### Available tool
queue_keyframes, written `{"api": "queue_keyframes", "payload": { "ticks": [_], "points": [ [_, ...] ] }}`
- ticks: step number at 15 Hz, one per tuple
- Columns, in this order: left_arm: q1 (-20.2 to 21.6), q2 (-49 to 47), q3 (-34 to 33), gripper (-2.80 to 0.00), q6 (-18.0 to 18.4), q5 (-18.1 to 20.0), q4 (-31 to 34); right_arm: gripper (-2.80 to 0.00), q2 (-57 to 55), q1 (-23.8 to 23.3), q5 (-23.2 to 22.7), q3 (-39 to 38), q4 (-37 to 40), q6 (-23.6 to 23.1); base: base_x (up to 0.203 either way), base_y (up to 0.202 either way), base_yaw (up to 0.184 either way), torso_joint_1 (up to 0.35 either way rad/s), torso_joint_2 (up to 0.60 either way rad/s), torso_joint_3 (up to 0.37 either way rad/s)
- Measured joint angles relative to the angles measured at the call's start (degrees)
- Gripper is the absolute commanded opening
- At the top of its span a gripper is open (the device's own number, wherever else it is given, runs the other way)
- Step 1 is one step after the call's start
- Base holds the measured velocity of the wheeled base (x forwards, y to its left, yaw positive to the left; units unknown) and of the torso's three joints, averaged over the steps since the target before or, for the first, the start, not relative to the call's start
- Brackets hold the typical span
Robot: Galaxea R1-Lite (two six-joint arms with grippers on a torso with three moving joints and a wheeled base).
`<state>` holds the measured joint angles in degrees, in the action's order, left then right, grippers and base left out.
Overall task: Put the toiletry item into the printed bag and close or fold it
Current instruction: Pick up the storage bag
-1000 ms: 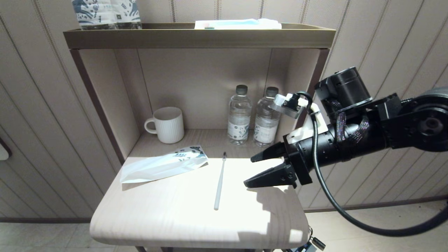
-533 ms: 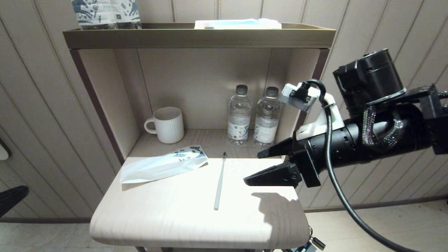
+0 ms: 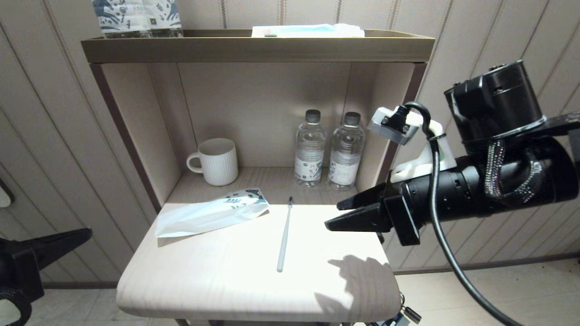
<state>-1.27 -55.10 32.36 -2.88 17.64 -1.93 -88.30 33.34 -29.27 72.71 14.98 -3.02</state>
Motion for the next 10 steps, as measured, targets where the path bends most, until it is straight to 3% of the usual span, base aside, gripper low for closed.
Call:
{"api": "queue_keyframes", "payload": {
  "ticks": [3,4,8,10],
  "points": [
    [0.01,-3.15,-0.26,-2.80,3.24,0.04,-1.42,-2.80,0.46,0.09,-0.10,-0.53,0.20,0.51,0.000,0.000,0.000,0.000,0.00,0.000],
    [0.01,-3.63,-1.11,0.00,6.11,-0.30,-1.66,-2.80,0.48,0.11,-0.17,-0.58,0.13,0.39,0.000,0.000,0.000,0.000,0.00,0.000],
    [-0.76,-4.05,-4.77,0.00,19.40,-5.70,-2.31,-2.80,0.35,0.11,-0.22,-0.58,0.14,0.49,0.000,0.000,0.000,0.000,0.00,0.000],
    [-4.31,-4.29,-5.69,0.00,23.36,-8.31,-2.76,-2.80,0.13,0.12,-0.28,-0.53,0.15,0.49,0.000,0.000,0.000,0.000,0.00,0.000]
  ]
}}
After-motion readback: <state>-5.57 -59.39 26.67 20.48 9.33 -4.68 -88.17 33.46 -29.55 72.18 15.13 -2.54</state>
